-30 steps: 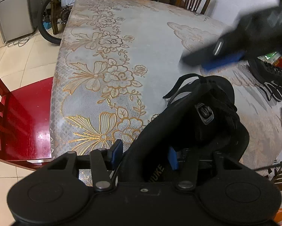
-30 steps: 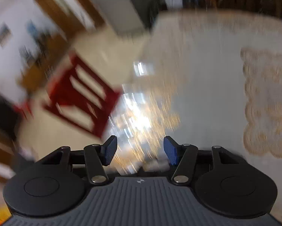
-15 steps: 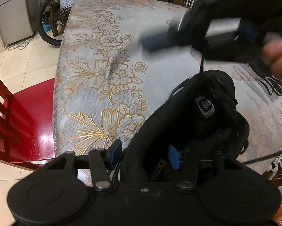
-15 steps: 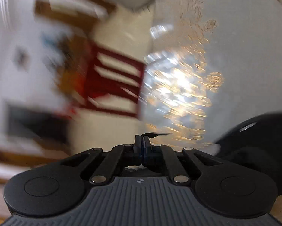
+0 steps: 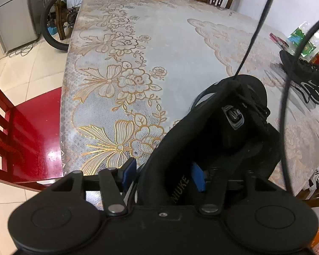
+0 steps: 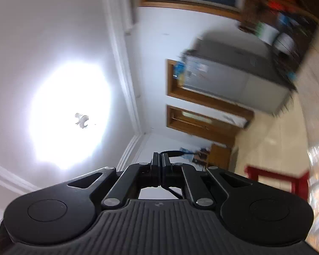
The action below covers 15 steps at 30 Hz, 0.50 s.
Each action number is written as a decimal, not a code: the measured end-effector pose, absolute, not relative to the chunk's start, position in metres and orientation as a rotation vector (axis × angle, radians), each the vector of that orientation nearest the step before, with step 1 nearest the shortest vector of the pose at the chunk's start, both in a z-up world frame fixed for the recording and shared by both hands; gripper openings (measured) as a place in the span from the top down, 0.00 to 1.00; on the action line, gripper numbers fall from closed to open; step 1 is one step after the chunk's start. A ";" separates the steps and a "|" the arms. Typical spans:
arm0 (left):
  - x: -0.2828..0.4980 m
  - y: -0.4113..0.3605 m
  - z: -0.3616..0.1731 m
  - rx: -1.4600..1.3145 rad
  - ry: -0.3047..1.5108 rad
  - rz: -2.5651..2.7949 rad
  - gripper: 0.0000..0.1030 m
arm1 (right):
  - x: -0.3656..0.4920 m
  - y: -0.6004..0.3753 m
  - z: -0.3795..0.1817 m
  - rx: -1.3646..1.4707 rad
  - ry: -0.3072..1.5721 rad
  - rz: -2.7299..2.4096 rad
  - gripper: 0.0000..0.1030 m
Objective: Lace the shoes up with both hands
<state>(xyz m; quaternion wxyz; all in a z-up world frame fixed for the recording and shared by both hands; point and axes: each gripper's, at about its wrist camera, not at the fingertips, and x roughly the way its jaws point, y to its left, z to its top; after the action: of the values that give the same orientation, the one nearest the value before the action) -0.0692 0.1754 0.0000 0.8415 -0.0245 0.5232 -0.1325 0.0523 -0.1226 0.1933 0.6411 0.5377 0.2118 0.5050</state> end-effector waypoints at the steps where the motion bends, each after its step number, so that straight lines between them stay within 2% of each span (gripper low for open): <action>1: -0.069 0.176 0.000 -0.053 1.107 -0.278 0.48 | 0.055 -0.126 0.201 1.220 0.460 1.149 0.97; 7: -0.070 0.177 0.000 -0.065 1.109 -0.270 0.47 | 0.065 -0.144 0.243 1.133 0.350 1.112 0.97; 10: -0.074 0.185 0.006 -0.115 1.109 -0.260 0.48 | 0.071 -0.125 0.241 0.878 0.462 0.995 0.92; 11: -0.077 0.189 0.012 -0.138 1.098 -0.259 0.48 | 0.071 -0.116 0.238 0.704 0.519 0.914 0.69; 12: -0.082 0.194 0.019 -0.162 1.078 -0.262 0.48 | 0.071 -0.103 0.226 0.504 0.581 0.813 0.42; 13: -0.087 0.199 0.027 -0.176 1.060 -0.258 0.48 | 0.071 -0.090 0.213 0.300 0.639 0.705 0.35; 15: -0.101 0.209 0.043 -0.179 1.032 -0.233 0.47 | 0.073 -0.066 0.166 -0.042 0.745 0.575 0.41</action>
<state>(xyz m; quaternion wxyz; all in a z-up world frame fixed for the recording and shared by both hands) -0.1012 0.2086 0.0429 0.8594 -0.0851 0.4917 -0.1111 0.0730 -0.0664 0.1662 0.8912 -0.0202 0.3587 0.2770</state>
